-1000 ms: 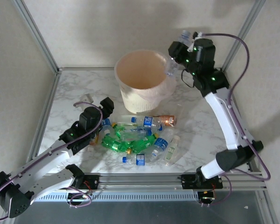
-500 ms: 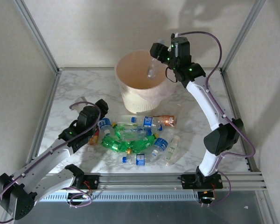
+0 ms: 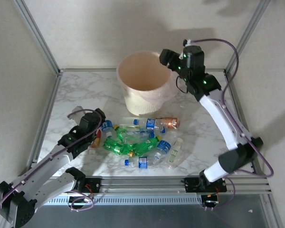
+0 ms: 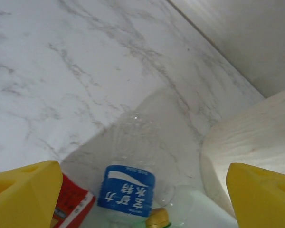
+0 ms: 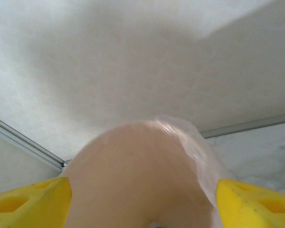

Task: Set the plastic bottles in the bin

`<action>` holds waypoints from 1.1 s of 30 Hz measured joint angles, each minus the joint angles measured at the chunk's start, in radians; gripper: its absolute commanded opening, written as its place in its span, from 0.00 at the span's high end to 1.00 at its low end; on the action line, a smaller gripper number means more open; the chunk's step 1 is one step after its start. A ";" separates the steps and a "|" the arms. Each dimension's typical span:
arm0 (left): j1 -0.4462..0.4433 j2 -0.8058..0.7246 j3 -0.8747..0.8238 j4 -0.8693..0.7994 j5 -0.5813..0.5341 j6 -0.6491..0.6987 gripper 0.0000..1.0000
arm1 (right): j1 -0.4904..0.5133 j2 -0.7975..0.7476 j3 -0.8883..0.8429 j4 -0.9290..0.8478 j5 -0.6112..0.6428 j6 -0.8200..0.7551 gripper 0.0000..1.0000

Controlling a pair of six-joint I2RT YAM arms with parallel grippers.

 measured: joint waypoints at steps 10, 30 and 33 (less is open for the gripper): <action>0.026 -0.044 -0.069 0.045 0.150 -0.013 0.26 | 0.006 -0.405 -0.483 -0.040 0.089 0.015 0.20; -0.169 -0.045 -0.198 0.268 0.642 0.077 0.03 | 0.006 -0.564 -0.732 -0.163 0.155 0.132 0.15; -0.169 -0.017 -0.198 0.273 0.690 0.097 0.03 | 0.006 -0.559 -0.732 -0.160 0.156 0.135 0.15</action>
